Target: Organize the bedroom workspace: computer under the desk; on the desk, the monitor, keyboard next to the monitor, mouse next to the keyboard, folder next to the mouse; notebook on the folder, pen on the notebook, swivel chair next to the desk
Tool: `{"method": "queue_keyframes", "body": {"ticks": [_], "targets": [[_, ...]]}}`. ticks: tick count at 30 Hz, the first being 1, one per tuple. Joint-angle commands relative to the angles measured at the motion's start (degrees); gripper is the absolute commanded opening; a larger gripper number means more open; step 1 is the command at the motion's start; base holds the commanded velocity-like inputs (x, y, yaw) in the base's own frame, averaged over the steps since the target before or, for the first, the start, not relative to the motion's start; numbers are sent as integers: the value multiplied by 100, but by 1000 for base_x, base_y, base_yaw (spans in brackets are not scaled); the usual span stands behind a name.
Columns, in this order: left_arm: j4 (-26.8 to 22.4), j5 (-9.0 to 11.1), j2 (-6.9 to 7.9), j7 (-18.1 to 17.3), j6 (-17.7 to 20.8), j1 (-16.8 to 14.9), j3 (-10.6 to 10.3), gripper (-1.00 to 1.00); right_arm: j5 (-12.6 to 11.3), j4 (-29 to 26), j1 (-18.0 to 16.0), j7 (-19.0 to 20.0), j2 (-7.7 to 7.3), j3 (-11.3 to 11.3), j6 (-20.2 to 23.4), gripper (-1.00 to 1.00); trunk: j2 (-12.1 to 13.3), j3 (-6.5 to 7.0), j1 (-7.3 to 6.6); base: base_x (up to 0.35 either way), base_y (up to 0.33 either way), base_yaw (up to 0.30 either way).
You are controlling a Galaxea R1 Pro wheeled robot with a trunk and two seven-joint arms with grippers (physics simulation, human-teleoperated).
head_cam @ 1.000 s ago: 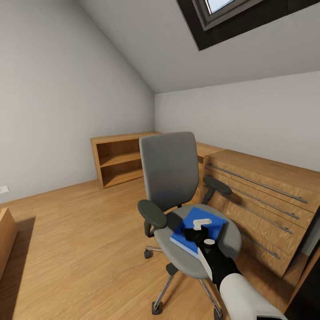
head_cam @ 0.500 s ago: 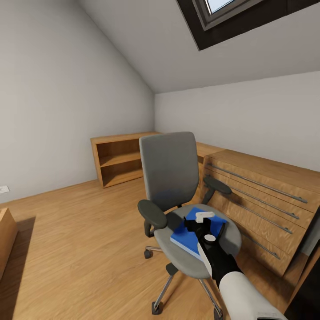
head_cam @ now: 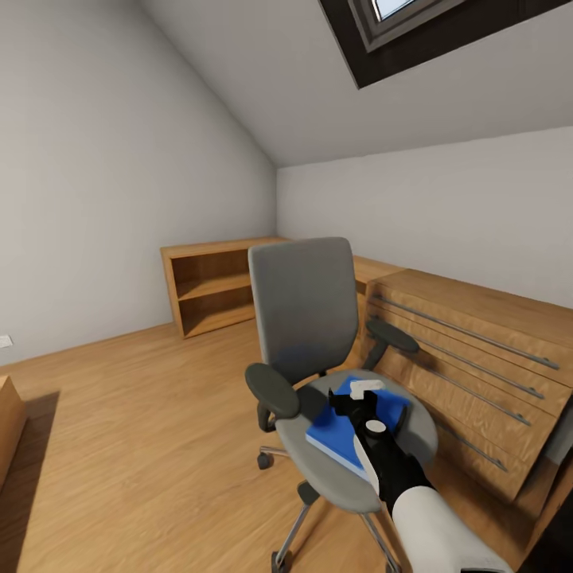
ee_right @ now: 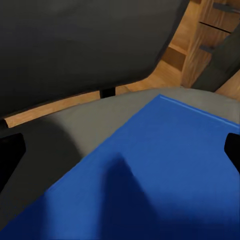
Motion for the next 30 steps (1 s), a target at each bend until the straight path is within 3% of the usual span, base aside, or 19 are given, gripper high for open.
{"method": "queue_keyframes", "body": {"ticks": [1, 18, 30], "targets": [[-2, 60, -1, -49, 0, 1, 10, 100, 60, 1, -4, 1, 6, -28, 17, 100, -2, -5, 1, 199, 0, 0], [-2, 58, -1, -50, -1, 1, -4, 100, 71, 13, -3, 1, -1, -26, 287, 100, -2, -5, 1, 150, 0, 0], [-2, 58, -1, -50, 7, 1, -6, 100, 73, 53, -5, 2, 7, -10, 960, 100, -2, -5, 1, 9, 0, 0]]}}
